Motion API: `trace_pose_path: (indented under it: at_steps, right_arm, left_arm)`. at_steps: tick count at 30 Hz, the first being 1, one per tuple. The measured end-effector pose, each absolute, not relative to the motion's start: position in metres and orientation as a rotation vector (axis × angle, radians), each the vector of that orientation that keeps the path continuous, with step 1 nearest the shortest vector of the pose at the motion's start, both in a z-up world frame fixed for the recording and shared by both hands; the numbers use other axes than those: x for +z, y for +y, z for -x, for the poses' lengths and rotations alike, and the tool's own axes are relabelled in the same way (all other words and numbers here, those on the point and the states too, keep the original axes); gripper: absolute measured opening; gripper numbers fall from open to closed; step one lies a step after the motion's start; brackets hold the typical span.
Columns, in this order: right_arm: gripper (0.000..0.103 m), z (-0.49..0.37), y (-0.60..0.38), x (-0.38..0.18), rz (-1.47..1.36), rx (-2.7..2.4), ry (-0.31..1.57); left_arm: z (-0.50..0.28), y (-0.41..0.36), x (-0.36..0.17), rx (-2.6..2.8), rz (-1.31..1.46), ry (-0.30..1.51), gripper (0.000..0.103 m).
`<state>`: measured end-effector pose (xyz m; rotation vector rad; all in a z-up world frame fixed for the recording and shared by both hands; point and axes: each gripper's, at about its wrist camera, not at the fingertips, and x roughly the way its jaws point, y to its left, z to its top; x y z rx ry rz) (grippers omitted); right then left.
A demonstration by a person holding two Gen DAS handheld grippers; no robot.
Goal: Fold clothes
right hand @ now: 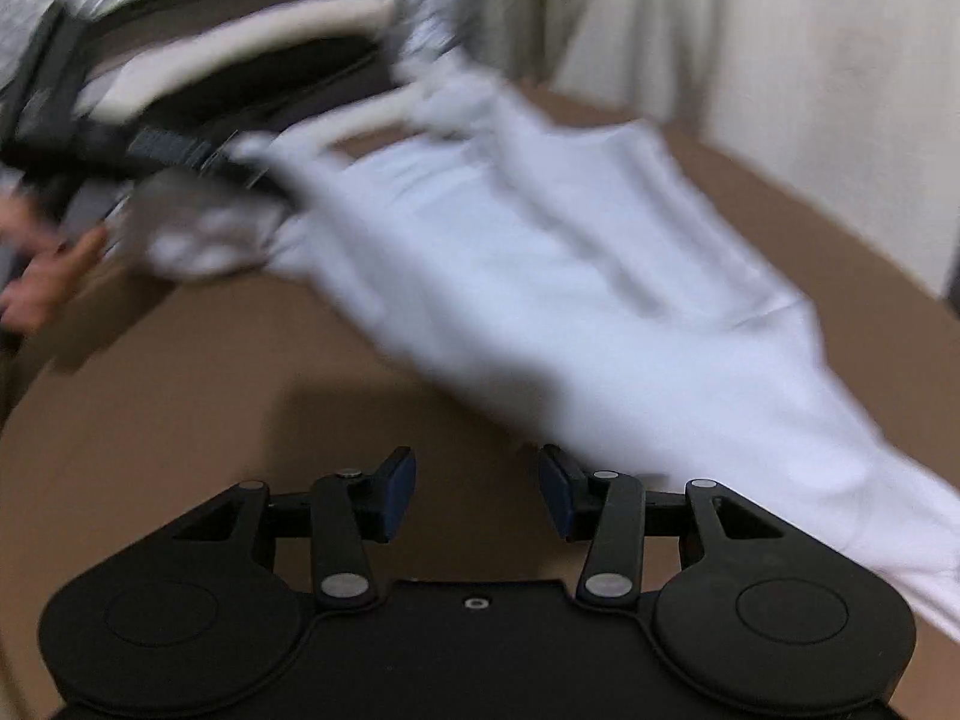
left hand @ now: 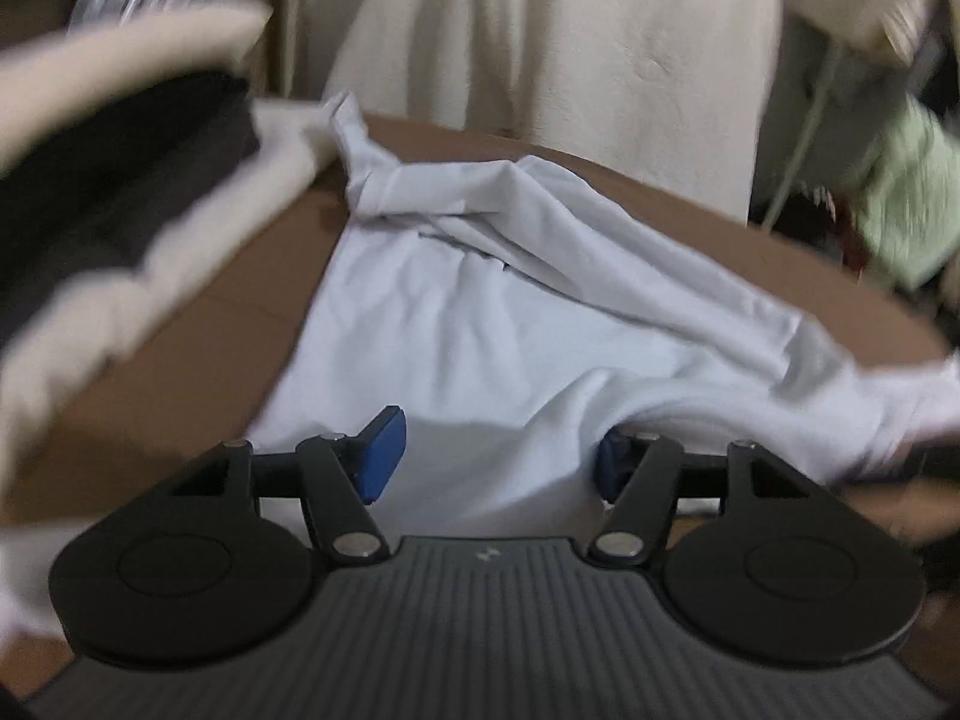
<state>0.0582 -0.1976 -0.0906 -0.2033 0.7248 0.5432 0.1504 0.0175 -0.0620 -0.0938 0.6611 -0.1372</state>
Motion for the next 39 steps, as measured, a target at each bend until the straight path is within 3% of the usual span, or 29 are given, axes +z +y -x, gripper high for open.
trace_pose_path:
  at_steps: [4,7,13,20,21,23,33,39]
  right_arm:
    - [0.052,-0.069,-0.188,-0.096,0.226,0.489,0.676]
    - [0.059,-0.083,-0.167,-0.100,0.290,0.510,0.679]
    - [0.054,-0.106,-0.177,-0.099,0.211,0.453,0.657]
    - [0.015,-0.114,-0.183,-0.105,0.200,0.400,0.657]
    - [0.015,-0.115,-0.185,-0.105,0.181,0.401,0.654]
    - [0.012,-0.117,-0.190,-0.104,0.142,0.405,0.648]
    - [0.010,-0.053,-0.242,-0.038,-0.057,0.451,0.769]
    - [0.010,-0.035,-0.277,-0.076,-0.222,0.466,1.048]
  left_arm:
    - [-0.153,0.017,-0.060,-0.121,0.112,0.643,0.059]
    - [-0.152,0.018,-0.061,-0.113,0.099,0.658,0.061]
    - [-0.148,0.018,-0.062,-0.097,0.068,0.690,0.068]
    - [-0.144,0.018,-0.063,-0.090,0.057,0.731,0.066]
    - [-0.143,0.018,-0.062,-0.100,0.081,0.743,0.062]
    - [-0.140,0.018,-0.060,-0.119,0.129,0.766,0.012]
    - [-0.053,-0.019,-0.017,-0.231,0.141,0.796,0.014]
    - [-0.051,-0.034,-0.080,-0.220,0.107,1.125,0.022]
